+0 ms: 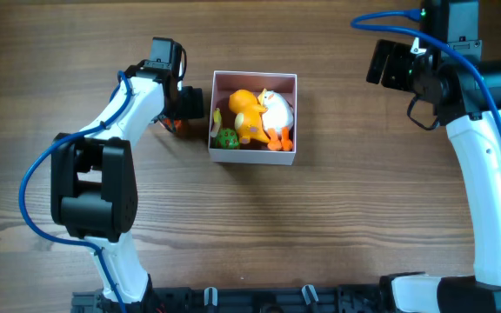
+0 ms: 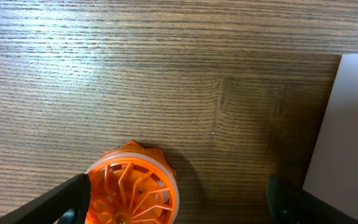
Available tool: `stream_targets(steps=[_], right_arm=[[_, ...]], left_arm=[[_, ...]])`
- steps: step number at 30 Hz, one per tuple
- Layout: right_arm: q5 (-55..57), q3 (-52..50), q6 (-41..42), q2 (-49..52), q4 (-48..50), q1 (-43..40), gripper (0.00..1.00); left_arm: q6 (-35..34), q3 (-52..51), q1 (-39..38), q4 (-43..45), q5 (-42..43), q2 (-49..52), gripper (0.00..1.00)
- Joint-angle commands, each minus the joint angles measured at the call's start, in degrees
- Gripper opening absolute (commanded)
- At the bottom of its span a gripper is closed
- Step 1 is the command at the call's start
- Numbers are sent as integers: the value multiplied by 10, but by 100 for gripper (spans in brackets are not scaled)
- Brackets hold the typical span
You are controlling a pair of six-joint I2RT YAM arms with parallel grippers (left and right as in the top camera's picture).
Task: Pack container
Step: 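Lower the left gripper onto the orange round toy and grasp it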
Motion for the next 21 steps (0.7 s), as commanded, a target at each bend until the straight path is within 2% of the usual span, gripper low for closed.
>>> stream_targets(steps=[1,14,17,21], right_arm=[[8,0,-3,4,0,0,100],[8,0,-3,4,0,0,100],[8,0,-3,4,0,0,100],[8,0,-3,4,0,0,100]], left_arm=[[9,6,4,1,-9,10,92],[9,12,4,9,-9,-30,92],[7,12,4,6,-21,-30,95],[6,12,4,-3,-50,-30,92]])
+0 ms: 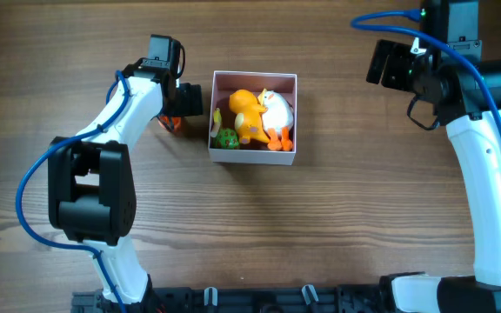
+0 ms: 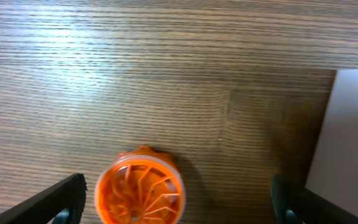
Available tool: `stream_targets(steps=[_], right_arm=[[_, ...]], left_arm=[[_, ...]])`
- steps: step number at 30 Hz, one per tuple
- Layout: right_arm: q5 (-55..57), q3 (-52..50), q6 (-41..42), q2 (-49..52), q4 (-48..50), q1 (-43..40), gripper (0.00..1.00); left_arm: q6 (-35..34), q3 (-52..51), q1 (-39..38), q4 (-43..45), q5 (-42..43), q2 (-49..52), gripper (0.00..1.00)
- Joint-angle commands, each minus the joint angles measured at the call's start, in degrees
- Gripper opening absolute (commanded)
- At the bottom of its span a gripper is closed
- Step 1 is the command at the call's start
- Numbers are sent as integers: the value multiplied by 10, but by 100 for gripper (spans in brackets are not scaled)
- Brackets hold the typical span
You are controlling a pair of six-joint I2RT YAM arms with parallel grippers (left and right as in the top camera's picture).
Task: Pack container
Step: 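Lower the left gripper onto the orange round toy and grasp it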
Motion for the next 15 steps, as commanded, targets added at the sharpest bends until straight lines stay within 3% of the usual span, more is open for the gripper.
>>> stream_targets(steps=[1,10,15], right_arm=[[8,0,-3,4,0,0,100],[8,0,-3,4,0,0,100],[8,0,-3,4,0,0,100]], left_arm=[[5,11,3,-11,-27,-17,91],[-28,-3,14,-17,-25,-13,92],[-28,-3,22,-25,16,3,92]])
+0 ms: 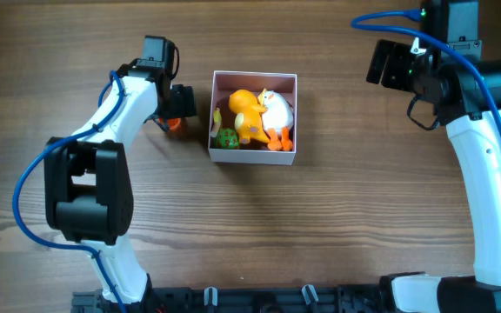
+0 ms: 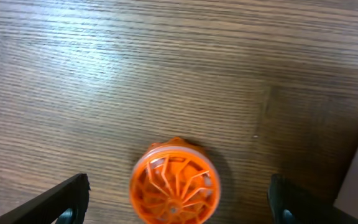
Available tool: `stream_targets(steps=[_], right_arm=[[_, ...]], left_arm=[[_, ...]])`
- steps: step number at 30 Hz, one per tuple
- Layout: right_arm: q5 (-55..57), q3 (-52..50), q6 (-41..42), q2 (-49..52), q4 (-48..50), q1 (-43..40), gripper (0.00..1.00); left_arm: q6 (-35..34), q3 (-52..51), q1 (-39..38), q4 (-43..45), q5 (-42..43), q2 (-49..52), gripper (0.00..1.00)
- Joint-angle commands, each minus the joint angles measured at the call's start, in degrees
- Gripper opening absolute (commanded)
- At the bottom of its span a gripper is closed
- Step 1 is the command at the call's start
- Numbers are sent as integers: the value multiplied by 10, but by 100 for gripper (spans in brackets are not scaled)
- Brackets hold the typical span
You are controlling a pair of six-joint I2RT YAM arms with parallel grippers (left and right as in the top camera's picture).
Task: Pack container
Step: 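Lower the left gripper onto the orange round toy and grasp it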
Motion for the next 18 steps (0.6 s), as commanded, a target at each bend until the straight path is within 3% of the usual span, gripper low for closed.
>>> stream_targets(steps=[1,18], right_arm=[[8,0,-3,4,0,0,100],[8,0,-3,4,0,0,100]], left_arm=[[-10,-3,5,-3,31,7,92],[-10,-3,5,-3,31,45,92]])
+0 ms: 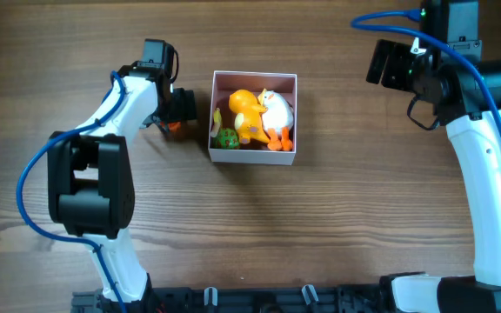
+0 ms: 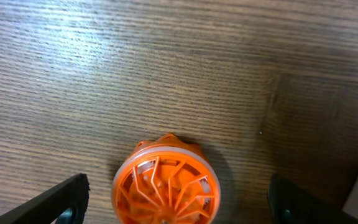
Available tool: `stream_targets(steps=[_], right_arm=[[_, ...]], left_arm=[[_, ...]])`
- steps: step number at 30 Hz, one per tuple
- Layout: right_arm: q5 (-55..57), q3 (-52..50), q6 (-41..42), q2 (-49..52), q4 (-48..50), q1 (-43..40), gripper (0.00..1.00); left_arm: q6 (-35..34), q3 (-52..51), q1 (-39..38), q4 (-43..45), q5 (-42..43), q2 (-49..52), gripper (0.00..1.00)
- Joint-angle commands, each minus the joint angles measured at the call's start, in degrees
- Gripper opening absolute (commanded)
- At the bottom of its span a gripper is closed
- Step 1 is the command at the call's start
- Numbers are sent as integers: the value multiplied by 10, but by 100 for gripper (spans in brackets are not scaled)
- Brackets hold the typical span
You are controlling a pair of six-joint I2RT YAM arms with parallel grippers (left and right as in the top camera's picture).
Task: Pack container
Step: 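Lower the left gripper onto the orange round toy and grasp it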
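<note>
An orange wheel-shaped toy (image 2: 166, 186) with spokes lies flat on the wooden table, between the spread fingertips (image 2: 67, 196) of my open left gripper (image 2: 176, 208). Seen from overhead the toy (image 1: 173, 126) peeks out under the left gripper (image 1: 174, 109), just left of the white box (image 1: 290, 80). The box holds a white and orange plush duck (image 1: 263, 113) and a small green toy (image 1: 226, 137). My right gripper (image 1: 388, 63) hangs far off at the top right, and whether it is open or shut does not show.
The box's white wall shows at the right edge of the left wrist view, close to the right fingertip. The rest is bare wooden table.
My left gripper has come down closer to the orange toy, which now looks larger and sits slightly further left between the open fingers. The right arm has not moved.
The orange toy sat low and left in the left wrist view, beside the left finger. Then the gripper was further back and the toy looked smaller. It was then centred between the open fingers, and it now looks larger there.
</note>
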Motion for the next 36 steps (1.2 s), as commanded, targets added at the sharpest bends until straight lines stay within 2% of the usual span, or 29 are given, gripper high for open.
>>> stream_targets(steps=[1,16,19,24,27,36], right_arm=[[8,0,-3,4,0,0,100],[8,0,-3,4,0,0,100],[8,0,-3,4,0,0,100],[8,0,-3,4,0,0,100],[8,0,-3,4,0,0,100],[8,0,-3,4,0,0,100]], left_arm=[[-5,-3,2,-1,7,21,92],[-5,-3,2,-11,7,33,85],[-5,-3,2,-9,7,33,75],[-5,-1,2,-7,5,33,68],[-5,-1,2,-2,5,28,55],[-5,0,2,1,-4,14,55]])
